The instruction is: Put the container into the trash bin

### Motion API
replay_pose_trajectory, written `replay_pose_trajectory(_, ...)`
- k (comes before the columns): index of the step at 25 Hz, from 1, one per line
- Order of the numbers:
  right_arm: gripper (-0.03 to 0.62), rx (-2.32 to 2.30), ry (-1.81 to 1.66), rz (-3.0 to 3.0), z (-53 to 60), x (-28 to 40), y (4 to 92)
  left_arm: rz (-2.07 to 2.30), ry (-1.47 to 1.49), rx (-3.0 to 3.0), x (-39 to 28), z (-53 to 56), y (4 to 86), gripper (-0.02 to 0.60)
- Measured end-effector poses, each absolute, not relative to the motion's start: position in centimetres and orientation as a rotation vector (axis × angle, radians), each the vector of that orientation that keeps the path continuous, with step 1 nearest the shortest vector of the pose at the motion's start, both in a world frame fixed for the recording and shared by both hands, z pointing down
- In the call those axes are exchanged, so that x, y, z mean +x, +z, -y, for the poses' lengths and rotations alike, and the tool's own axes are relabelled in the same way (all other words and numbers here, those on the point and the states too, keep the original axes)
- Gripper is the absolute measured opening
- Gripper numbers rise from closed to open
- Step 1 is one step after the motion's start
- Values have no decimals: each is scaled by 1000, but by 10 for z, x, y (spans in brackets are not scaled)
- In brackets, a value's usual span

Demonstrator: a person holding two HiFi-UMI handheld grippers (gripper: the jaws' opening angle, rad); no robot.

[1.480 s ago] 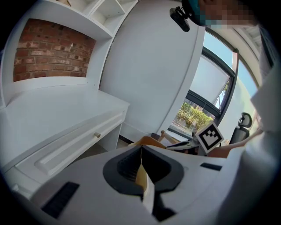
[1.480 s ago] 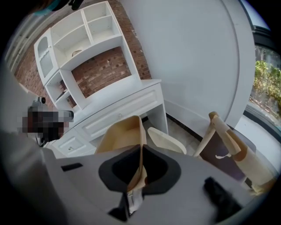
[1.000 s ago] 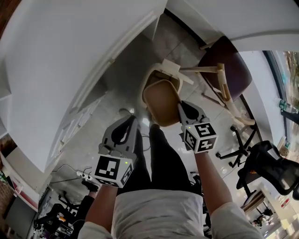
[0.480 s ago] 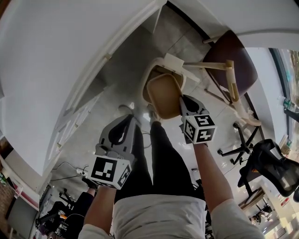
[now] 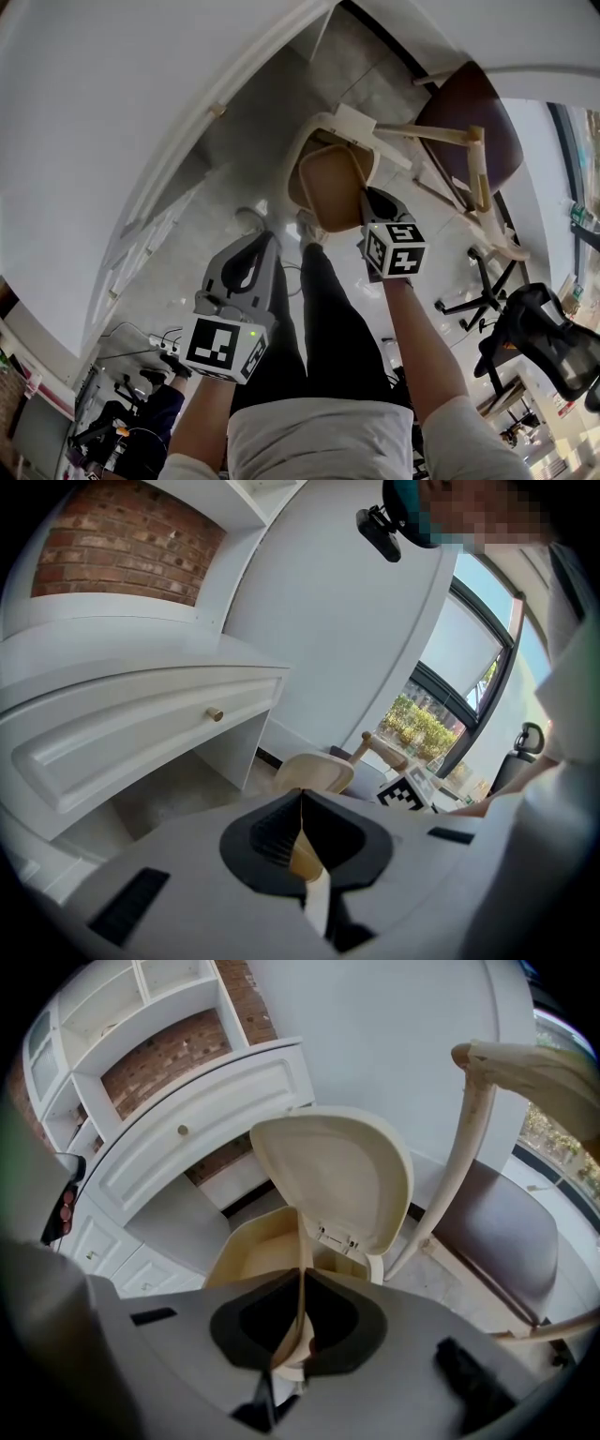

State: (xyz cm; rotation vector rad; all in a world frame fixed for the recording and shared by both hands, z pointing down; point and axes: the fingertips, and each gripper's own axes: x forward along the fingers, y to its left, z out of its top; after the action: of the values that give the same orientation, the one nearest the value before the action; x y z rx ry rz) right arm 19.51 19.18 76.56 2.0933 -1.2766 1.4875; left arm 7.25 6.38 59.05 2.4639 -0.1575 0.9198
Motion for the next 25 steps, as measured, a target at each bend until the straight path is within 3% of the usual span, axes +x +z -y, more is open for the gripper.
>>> replay_pose_trajectory(25, 38, 2046, 1572, 1151, -200, 194, 843, 152, 995, 2408, 55, -68, 630, 17)
